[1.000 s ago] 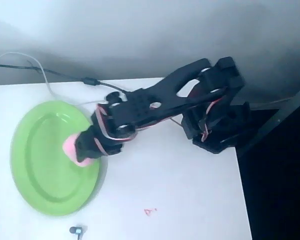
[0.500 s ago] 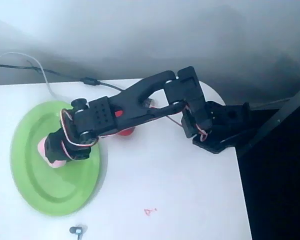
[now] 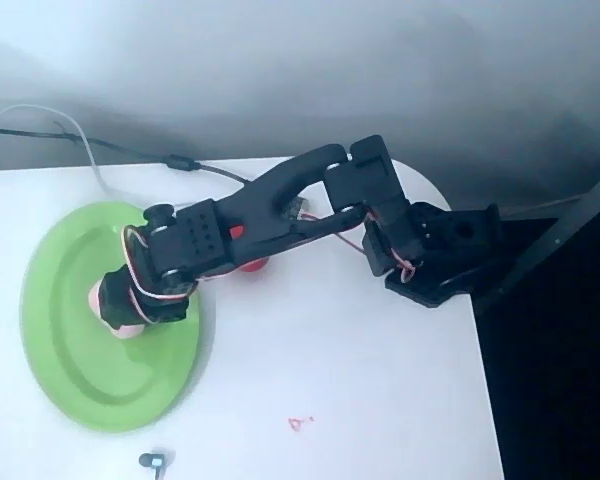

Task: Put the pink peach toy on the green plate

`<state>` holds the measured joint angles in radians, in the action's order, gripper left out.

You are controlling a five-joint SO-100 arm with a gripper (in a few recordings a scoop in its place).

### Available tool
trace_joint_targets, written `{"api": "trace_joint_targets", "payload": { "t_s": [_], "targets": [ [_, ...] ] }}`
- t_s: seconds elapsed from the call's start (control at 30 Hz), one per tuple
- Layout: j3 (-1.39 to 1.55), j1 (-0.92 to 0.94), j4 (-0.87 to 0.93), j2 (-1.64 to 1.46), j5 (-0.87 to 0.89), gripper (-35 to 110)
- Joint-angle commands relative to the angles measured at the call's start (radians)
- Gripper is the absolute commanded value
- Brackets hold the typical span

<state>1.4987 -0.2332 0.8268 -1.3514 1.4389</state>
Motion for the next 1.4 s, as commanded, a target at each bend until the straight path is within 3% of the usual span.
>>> {"api": "trace_joint_targets", "payload": {
  "t_s": [0.0, 0.17, 0.6, 0.9, 1.37],
  "targets": [
    [0.017, -0.015, 0.000, -0.034, 0.038, 23],
    [0.018, -0.014, -0.018, -0.029, 0.071, 34],
    [0.035, -0.014, -0.040, -0.101, 0.089, 40],
    [0.206, -0.046, -0.040, -0.463, 0.149, 46],
    [0.881, -0.133, -0.034, -1.233, 0.359, 46]
  ]
}}
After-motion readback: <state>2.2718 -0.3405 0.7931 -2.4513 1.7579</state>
